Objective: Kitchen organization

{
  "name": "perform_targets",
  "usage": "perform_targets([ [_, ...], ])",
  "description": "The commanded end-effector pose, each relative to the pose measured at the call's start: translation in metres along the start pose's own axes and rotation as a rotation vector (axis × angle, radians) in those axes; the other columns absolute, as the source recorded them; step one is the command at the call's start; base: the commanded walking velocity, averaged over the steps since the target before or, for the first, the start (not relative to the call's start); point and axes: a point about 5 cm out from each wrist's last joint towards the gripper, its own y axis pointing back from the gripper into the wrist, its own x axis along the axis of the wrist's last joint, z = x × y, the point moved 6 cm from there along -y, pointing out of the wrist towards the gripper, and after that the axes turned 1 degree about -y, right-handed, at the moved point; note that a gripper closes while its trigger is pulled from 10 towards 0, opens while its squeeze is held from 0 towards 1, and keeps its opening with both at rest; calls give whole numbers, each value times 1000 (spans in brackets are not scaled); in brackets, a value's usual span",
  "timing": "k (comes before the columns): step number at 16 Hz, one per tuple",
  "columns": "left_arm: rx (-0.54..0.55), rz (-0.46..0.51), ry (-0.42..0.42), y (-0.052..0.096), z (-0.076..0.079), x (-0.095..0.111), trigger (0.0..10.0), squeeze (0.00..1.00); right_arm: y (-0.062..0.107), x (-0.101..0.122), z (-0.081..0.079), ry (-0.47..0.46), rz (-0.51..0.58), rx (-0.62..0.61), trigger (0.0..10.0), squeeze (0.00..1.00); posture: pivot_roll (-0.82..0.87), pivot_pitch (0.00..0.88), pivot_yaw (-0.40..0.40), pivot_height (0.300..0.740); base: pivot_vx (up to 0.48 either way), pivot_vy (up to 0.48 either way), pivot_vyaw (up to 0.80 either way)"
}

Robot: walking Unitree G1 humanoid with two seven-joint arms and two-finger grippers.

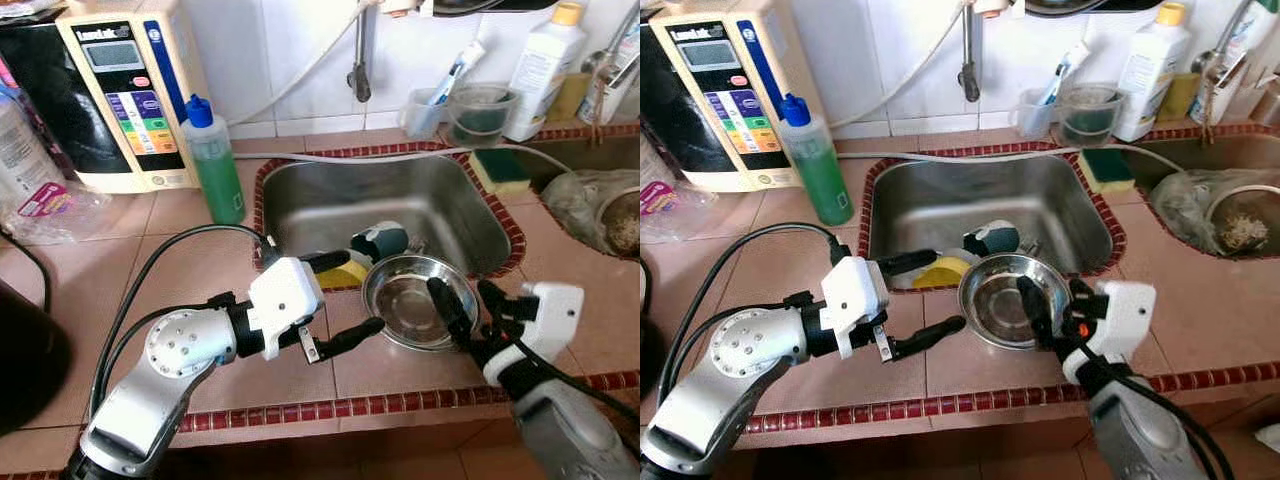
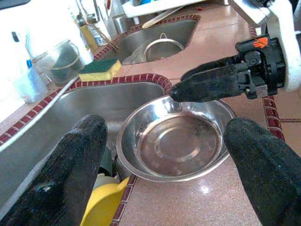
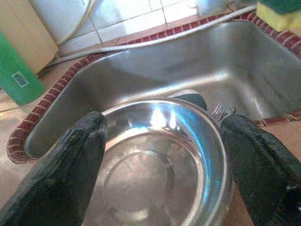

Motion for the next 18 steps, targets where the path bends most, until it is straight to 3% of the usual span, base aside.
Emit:
perform_targets([
  [1, -4, -4, -1, 1, -2, -1, 10000, 0, 6, 2, -2, 4, -3, 17, 10000, 0, -236, 109, 64, 740, 0, 0, 0],
  [4, -6, -3, -3, 0, -3, -1, 10000, 0, 10, 3, -1, -2, 7, 12, 10000, 0, -241, 111, 67, 740, 0, 0, 0],
  [7, -9, -1, -7, -1, -3, -1, 10000, 0, 14, 17, 7, -71, 95, -37, 10000, 0, -245, 114, 70, 740, 0, 0, 0],
  [15, -11, 2, -16, -1, -5, 0, 10000, 0, 12, -9, 40, 26, -41, -157, 10000, 0, -239, 108, 74, 740, 0, 0, 0],
  [18, -6, 5, -19, -2, -5, 1, 10000, 0, -3, -1, 47, 61, -25, -178, 10000, 0, -233, 99, 66, 740, 0, 0, 0],
])
